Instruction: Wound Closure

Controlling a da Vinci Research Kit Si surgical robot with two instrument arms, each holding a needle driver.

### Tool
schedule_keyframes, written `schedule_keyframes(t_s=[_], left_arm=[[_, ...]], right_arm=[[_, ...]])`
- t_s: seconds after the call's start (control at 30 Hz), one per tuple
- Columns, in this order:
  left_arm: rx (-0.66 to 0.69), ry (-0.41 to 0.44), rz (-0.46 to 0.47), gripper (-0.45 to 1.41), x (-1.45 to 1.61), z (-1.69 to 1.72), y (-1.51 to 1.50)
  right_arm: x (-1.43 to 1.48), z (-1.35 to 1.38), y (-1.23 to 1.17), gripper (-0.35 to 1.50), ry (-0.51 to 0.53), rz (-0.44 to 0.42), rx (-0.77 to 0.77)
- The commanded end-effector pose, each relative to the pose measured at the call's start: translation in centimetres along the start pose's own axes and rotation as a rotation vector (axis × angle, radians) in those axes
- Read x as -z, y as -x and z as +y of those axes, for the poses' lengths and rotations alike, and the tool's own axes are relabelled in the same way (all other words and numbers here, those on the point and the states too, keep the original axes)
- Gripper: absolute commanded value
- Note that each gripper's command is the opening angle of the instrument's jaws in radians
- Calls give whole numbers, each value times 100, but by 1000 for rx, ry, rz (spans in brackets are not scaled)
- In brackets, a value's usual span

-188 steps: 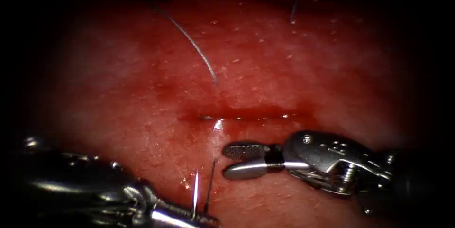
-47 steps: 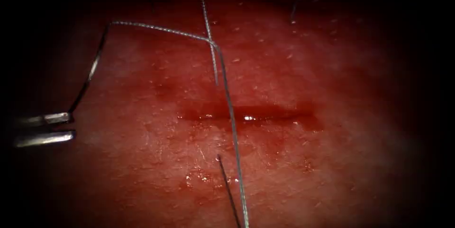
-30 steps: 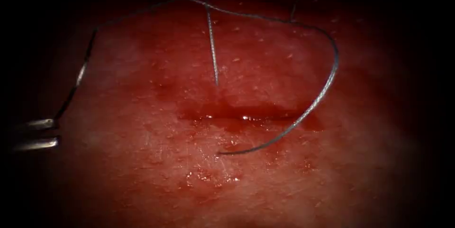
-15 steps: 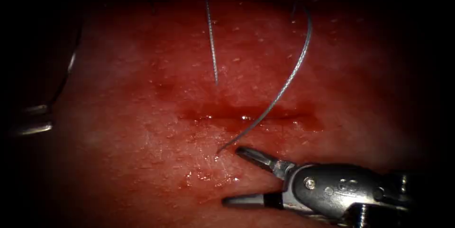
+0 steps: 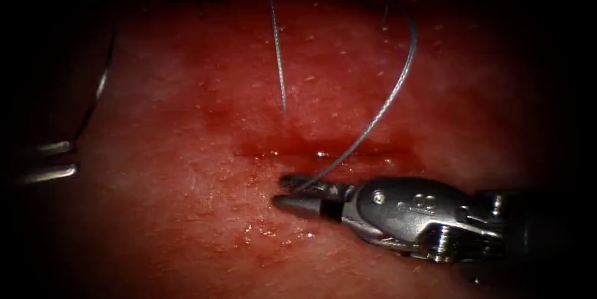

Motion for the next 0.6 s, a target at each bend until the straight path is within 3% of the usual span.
schedule_keyframes(t_s=[0.03,0.17,0.37,0.4,0.47,0.6], left_arm=[[-1,1,1,-45,-7,2,2],[-1,3,2,-45,-8,3,2],[-4,11,9,-45,-13,8,3],[-4,21,15,-45,-15,9,3],[-4,24,16,-45,-16,11,2],[4,41,26,-45,-23,19,-5]], right_arm=[[0,-5,2,-35,6,0,-4],[11,-10,-2,-35,-4,-5,-8],[53,-48,-10,-35,-42,5,7],[69,-65,-16,-35,-64,5,18],[76,-73,-18,-35,-76,4,21],[111,-131,-34,-35,-135,1,46]])
